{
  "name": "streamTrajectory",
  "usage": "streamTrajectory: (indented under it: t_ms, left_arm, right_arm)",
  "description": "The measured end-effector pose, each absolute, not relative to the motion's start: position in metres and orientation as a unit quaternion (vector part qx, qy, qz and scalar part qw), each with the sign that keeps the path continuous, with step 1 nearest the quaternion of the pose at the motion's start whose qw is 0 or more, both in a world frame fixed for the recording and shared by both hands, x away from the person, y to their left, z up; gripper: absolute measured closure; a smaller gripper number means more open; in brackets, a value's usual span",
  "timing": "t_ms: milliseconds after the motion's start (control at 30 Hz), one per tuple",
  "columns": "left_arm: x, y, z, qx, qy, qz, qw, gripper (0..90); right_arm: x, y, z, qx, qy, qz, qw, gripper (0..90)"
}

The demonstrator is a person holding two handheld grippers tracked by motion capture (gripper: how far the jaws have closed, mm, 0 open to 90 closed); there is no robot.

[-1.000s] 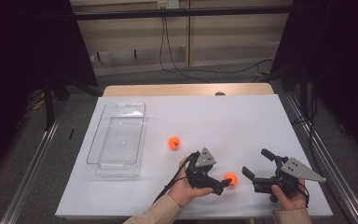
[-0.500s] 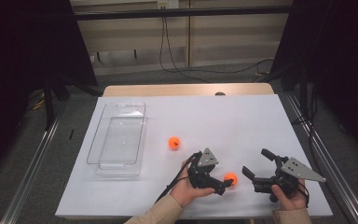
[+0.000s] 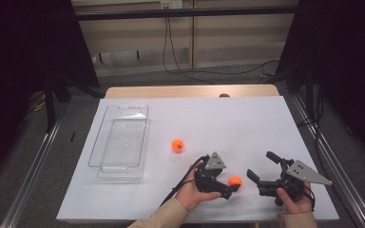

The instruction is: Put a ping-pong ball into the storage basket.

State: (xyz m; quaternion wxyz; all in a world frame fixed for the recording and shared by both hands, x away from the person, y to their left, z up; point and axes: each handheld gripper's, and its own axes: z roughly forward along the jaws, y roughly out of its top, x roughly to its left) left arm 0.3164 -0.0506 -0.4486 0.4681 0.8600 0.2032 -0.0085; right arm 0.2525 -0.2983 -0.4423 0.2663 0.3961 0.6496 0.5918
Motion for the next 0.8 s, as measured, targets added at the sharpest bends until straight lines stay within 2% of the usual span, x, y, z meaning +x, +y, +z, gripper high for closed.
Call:
streamTrajectory:
  t_ms: [800]
  left_arm:
    - [0.315,-0.065,-0.456,0.882,0.165,-0.017,0.44,31.0]
  right_arm:
    - [0.252,-0.298,-0.443,0.394,0.654,0.588,0.265,0.7]
